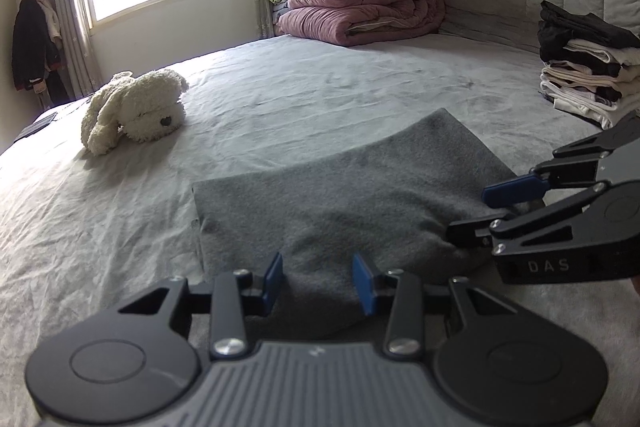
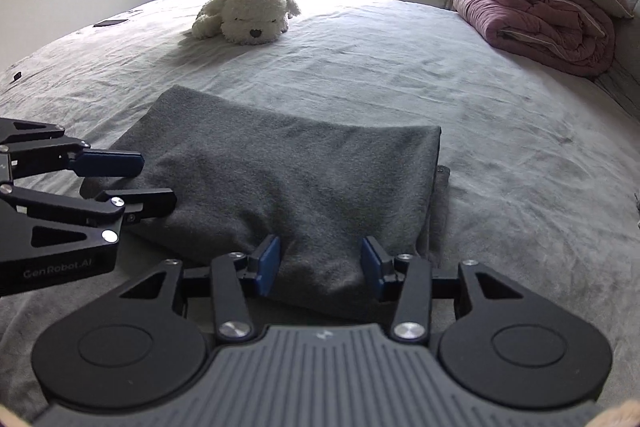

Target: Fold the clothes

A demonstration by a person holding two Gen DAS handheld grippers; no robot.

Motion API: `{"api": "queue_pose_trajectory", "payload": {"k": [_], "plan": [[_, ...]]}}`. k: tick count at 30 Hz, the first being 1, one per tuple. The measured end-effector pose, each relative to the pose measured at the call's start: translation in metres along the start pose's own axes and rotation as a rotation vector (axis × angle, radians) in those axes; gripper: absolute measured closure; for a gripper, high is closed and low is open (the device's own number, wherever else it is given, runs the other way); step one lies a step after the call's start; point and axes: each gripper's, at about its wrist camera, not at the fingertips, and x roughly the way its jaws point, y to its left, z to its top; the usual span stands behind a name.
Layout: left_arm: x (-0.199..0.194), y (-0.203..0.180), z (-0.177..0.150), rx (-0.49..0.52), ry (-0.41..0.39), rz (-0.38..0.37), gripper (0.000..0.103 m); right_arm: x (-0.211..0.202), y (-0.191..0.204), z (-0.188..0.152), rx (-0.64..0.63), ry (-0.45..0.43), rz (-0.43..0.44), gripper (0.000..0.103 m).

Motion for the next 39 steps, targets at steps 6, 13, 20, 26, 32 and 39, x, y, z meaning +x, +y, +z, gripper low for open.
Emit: {"api": "queue_pose_trajectory", "payload": {"k": [6,13,20,26,32,39], "plan": [[0.002,0.007,-0.001,-0.003,0.022,0.023,0.063,-0.003,-0.007,0.001,0.038,0.023,0.003,0.053],[0.003,0.008,-0.003,0.018,0.036,0.034,0.061,-0.003,-0.018,0.003,0.087,0.046,0.022,0.052],[0.003,0.014,-0.002,-0.044,0.054,0.012,0.061,-0.007,-0.02,0.005,0.094,0.04,0.025,0.052],[-0.002,0.008,-0.002,0.006,0.036,0.046,0.061,-0.011,-0.021,0.006,0.088,0.018,0.01,0.052],[-0.001,0.012,-0.002,-0.016,0.049,0.038,0.061,-0.009,-0.026,0.005,0.089,0.024,-0.035,0.052],[0.003,0.014,-0.002,-0.035,0.064,0.029,0.06,0.001,-0.03,0.001,0.092,0.053,-0.039,0.052]]}}
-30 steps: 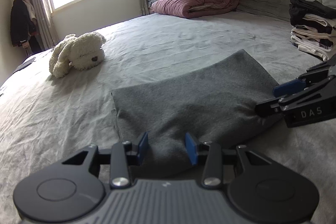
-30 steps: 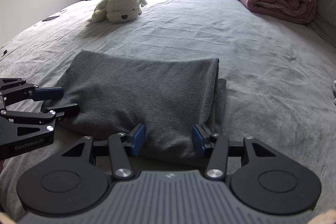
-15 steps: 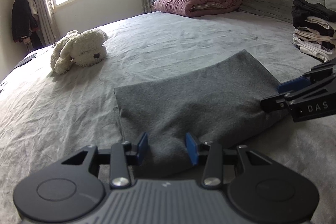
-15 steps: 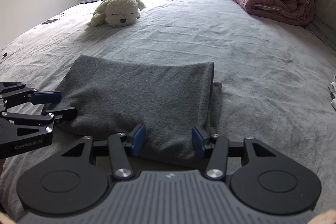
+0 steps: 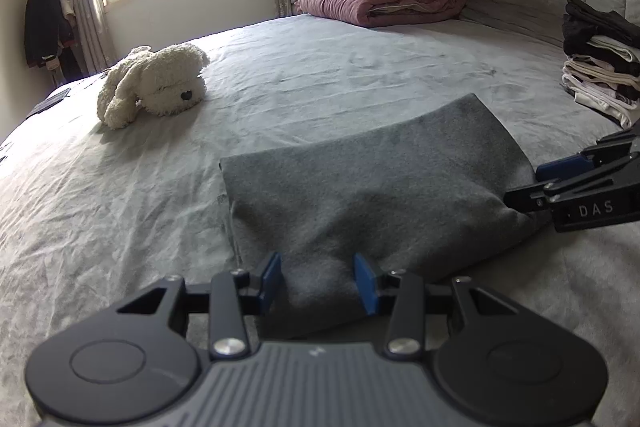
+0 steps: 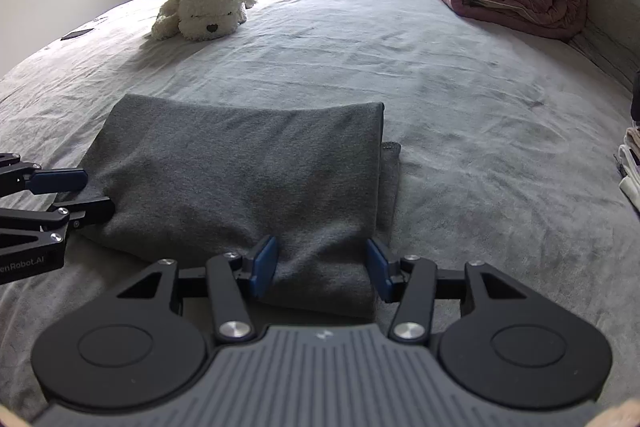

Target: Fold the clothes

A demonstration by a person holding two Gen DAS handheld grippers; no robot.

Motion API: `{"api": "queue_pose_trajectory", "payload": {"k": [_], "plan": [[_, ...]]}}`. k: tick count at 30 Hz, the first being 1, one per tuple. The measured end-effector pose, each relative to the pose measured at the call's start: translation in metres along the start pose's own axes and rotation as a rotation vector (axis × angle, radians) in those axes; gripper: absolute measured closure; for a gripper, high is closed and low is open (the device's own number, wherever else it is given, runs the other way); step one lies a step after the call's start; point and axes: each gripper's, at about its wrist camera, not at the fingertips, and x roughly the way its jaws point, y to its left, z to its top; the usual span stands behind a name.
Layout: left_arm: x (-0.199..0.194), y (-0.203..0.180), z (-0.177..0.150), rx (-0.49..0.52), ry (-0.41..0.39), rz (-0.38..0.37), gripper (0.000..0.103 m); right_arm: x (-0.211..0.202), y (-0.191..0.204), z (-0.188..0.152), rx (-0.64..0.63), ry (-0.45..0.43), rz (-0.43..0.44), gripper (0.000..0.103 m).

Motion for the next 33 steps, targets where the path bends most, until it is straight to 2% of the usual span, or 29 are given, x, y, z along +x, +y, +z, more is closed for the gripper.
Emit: {"api": "queue_pose_trajectory", "payload": {"k": [22,25,29,33], "plan": [[0.001,0.011,0.003,-0.008,0.035,-0.002,0.056,0.003,-0.004,-0.001,-0.022,0.005,-0.018,0.046],[-0.004,0.008,0.003,0.014,0.011,0.011,0.056,0.001,-0.003,0.0,-0.027,-0.007,-0.021,0.046],[-0.011,0.008,0.006,-0.007,-0.024,0.024,0.056,-0.007,-0.003,0.002,-0.022,-0.056,-0.038,0.047],[-0.015,0.006,0.009,-0.027,-0.068,0.018,0.056,-0.02,0.005,0.003,-0.038,-0.161,-0.035,0.05]]}}
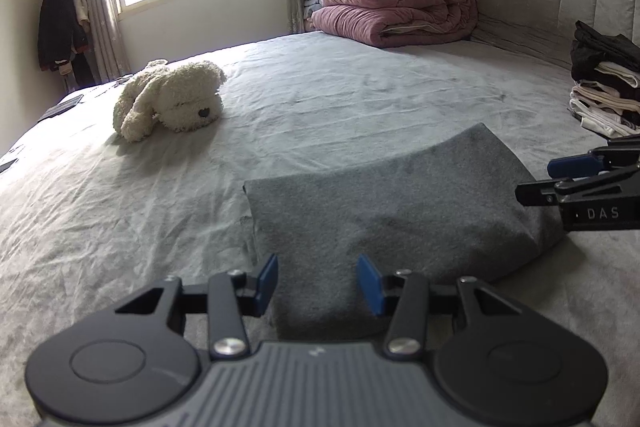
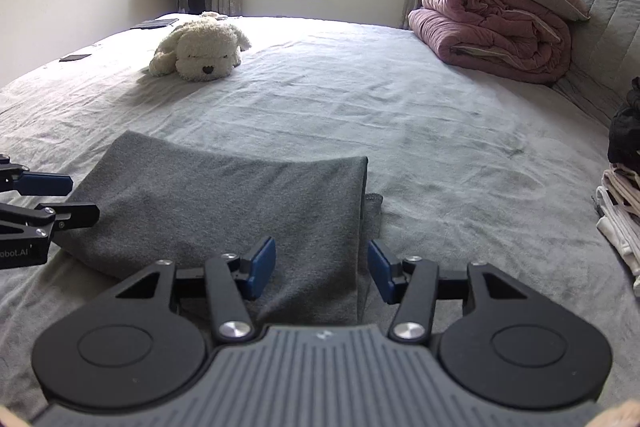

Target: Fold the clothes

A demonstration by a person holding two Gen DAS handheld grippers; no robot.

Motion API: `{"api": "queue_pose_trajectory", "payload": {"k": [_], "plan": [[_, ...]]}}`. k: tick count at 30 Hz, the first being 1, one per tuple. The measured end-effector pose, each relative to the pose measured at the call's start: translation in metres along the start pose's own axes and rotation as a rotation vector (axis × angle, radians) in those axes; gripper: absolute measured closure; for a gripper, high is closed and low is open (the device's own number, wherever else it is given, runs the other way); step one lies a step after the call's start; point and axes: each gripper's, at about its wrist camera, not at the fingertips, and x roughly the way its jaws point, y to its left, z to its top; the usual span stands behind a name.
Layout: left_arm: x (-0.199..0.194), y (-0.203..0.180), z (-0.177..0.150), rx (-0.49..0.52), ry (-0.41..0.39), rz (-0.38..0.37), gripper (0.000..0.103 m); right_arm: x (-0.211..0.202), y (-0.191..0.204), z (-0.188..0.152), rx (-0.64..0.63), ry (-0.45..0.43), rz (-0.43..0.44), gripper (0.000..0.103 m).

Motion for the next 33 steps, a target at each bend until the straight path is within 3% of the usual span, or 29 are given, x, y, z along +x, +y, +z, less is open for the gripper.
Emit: {"api": "queue_pose_trajectory", "payload": {"k": [3,6,9,11,18,24,28,33], "plan": [[0.001,-0.006,0.001,0.004,0.004,-0.022,0.056,-0.006,0.013,0.003,-0.015,-0.045,0.067,0.057],[0.007,-0.009,-0.002,0.008,0.035,-0.033,0.056,-0.003,0.028,0.001,-0.057,-0.037,0.126,0.077],[0.012,-0.007,-0.004,0.0,0.062,-0.04,0.056,0.002,0.043,-0.001,-0.098,-0.021,0.171,0.084],[0.014,-0.004,-0.005,-0.007,0.075,-0.041,0.056,0.012,0.049,-0.007,-0.144,0.026,0.155,0.089],[0.009,0.002,-0.005,-0.039,0.073,-0.04,0.056,0.012,0.043,-0.008,-0.126,0.038,0.155,0.088],[0.01,0.013,-0.004,-0.089,0.092,-0.049,0.056,0.008,0.014,0.0,0.0,0.063,0.102,0.073],[0.014,0.021,-0.003,-0.142,0.116,-0.066,0.056,0.013,-0.009,0.0,0.102,0.106,0.079,0.07],[0.015,0.031,-0.002,-0.195,0.132,-0.075,0.055,0.008,-0.018,0.002,0.115,0.136,0.057,0.06]]}}
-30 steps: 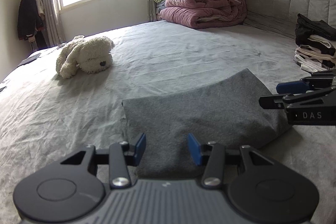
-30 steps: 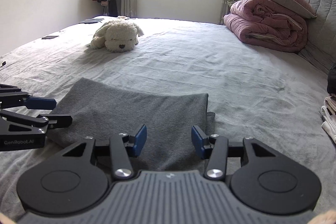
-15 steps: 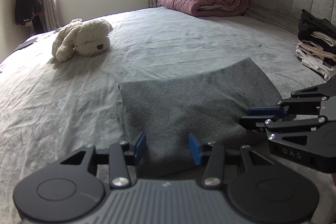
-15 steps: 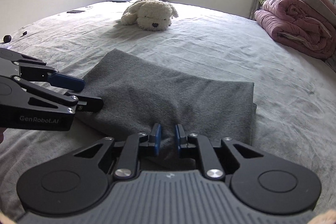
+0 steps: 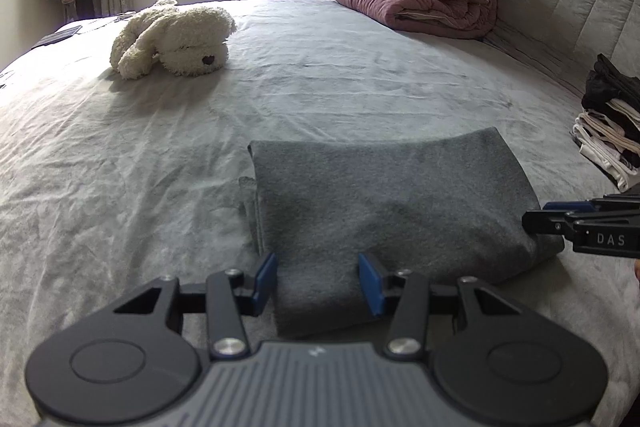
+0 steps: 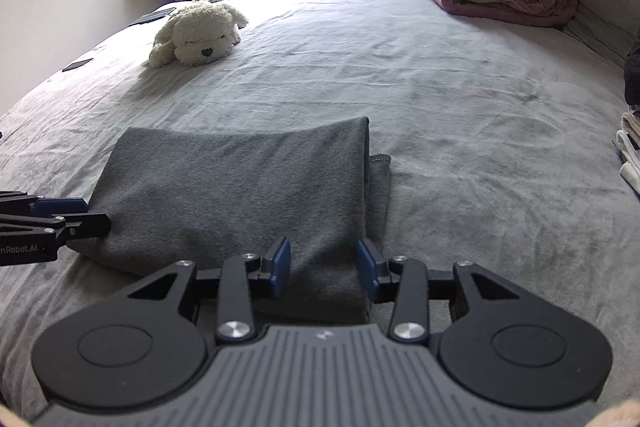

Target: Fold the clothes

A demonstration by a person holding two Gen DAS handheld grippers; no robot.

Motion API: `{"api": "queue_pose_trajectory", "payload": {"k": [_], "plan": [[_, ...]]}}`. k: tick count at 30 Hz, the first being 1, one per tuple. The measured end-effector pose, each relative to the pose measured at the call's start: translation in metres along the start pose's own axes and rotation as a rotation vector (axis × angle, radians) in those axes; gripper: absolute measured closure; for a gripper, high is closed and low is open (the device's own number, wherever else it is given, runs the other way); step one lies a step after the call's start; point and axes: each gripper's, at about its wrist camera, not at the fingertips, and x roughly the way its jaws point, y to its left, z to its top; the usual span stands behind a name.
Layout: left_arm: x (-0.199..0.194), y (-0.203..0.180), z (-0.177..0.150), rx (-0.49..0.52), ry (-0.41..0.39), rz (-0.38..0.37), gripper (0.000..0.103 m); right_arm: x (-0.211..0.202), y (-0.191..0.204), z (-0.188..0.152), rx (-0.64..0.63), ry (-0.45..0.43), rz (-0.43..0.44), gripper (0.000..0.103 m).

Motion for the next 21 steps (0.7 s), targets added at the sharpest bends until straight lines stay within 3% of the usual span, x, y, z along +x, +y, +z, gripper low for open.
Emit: {"api": "queue_pose_trajectory", "payload": {"k": [9,14,21], "plan": [[0.003,0.017,0.001,-0.099,0.048,-0.019,0.055,0.002,-0.024,-0.003,0.105,0.098,0.033,0.054],[0.003,0.024,0.002,-0.155,0.08,-0.067,0.054,0.011,-0.053,-0.005,0.36,0.188,0.195,0.052],[0.01,0.046,-0.003,-0.339,0.185,-0.174,0.053,0.01,-0.066,-0.008,0.505,0.241,0.272,0.052]]}}
